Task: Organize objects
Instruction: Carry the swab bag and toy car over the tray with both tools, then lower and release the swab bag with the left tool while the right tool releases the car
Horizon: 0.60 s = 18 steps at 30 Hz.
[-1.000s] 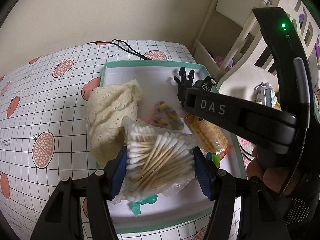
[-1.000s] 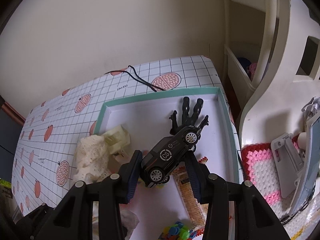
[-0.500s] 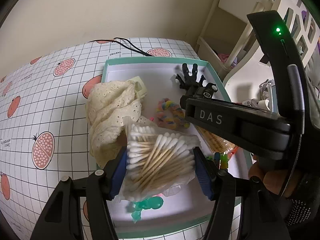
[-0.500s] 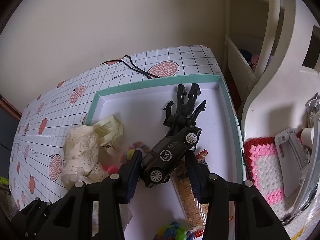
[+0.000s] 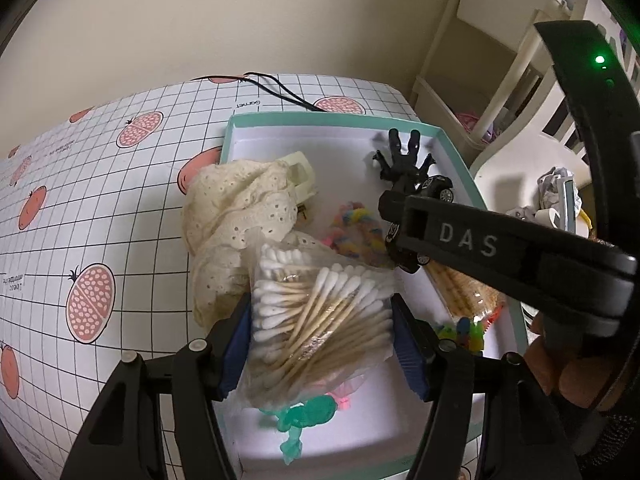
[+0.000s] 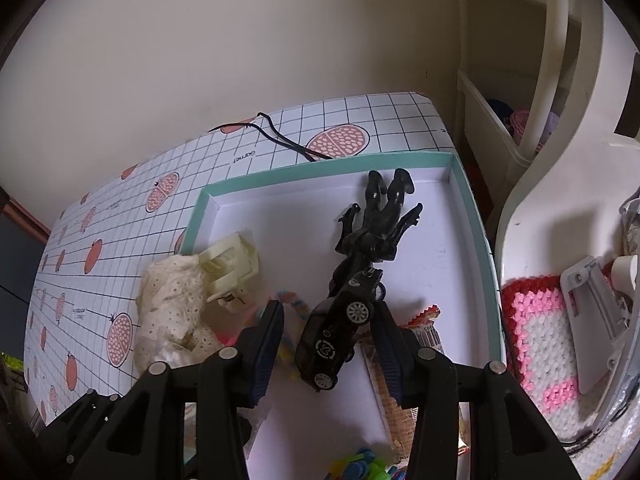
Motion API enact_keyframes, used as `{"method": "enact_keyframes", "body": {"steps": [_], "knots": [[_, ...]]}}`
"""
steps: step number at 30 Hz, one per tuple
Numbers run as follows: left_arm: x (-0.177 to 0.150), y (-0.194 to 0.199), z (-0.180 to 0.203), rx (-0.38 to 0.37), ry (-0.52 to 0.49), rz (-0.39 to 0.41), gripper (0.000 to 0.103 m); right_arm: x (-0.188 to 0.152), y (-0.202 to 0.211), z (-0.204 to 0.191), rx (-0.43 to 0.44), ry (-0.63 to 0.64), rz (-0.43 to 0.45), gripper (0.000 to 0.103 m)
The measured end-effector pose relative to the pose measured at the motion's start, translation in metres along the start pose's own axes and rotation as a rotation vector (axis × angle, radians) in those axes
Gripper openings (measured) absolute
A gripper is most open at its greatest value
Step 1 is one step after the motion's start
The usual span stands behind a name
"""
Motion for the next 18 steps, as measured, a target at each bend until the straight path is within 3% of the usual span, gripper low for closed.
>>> {"method": "enact_keyframes", "body": {"steps": [9,18], "knots": [[0.001,0.001,0.001,-0.027,0.009,-0.004,0.067,0.003,0.007,-0.004,0.010,0.003,0.022,0.058],[0.009,0.018,0.003,-0.058,0.025,0.025,0.067,0.007,0.020,-0.008,0.024,0.003,0.061,0.058]]}}
Point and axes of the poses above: each gripper's, at about its wrist camera, not at the fingertips, and y roughly against the way its jaws point, z to its right, x to its top, the point moved 2 cm from there along -y, roughly the way its jaws point, and after that the axes turned 9 degrees about -y, right-handed, at the moved point
